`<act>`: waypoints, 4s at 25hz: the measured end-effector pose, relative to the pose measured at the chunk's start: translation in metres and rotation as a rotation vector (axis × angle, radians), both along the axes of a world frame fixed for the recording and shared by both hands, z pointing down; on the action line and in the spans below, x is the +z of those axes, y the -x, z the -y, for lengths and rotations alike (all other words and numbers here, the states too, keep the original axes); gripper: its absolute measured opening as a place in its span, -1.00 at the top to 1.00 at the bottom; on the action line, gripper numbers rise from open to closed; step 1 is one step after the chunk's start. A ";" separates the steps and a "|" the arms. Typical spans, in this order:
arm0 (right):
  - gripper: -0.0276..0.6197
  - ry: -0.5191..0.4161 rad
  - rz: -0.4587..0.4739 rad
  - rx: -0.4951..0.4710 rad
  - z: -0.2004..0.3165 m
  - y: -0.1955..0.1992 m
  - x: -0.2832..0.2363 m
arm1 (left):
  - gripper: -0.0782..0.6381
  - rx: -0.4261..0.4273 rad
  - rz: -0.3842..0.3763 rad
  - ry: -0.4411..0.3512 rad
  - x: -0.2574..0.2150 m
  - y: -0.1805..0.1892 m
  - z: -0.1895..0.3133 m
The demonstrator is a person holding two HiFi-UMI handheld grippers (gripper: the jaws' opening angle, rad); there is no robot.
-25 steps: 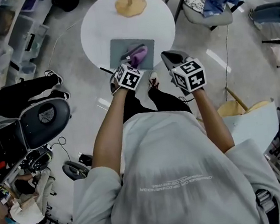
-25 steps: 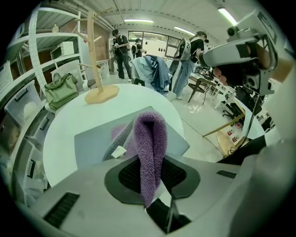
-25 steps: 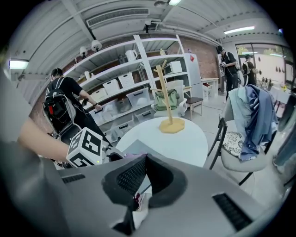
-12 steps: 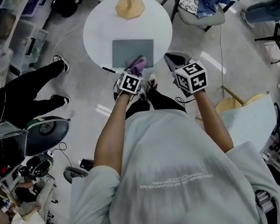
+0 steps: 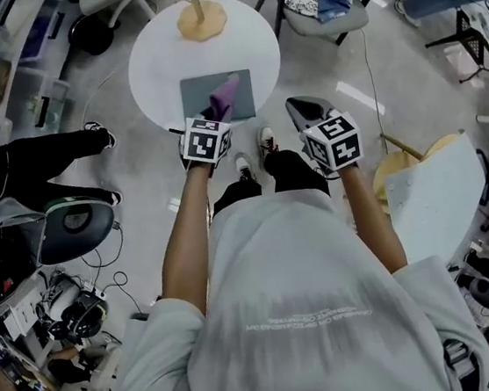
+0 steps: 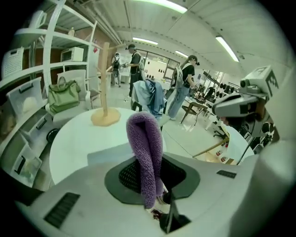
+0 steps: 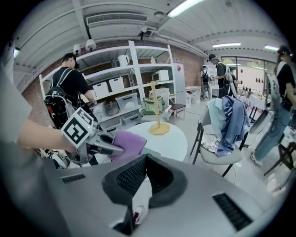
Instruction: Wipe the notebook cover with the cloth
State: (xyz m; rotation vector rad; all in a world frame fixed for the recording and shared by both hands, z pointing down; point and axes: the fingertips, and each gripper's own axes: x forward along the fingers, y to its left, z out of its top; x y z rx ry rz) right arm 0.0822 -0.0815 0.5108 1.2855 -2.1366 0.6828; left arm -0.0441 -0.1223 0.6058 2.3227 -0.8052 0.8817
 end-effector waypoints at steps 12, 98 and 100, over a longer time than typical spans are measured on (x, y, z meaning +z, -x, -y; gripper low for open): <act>0.91 0.020 0.034 0.028 0.028 -0.048 0.007 | 0.57 0.106 0.205 -0.036 0.029 -0.051 0.092; 0.91 -0.129 0.016 0.128 -0.027 -0.040 -0.020 | 0.58 0.137 -0.006 -0.055 0.018 -0.013 -0.054; 0.91 -0.171 0.010 0.119 -0.017 -0.040 -0.041 | 0.58 0.077 -0.025 -0.108 -0.009 -0.002 -0.039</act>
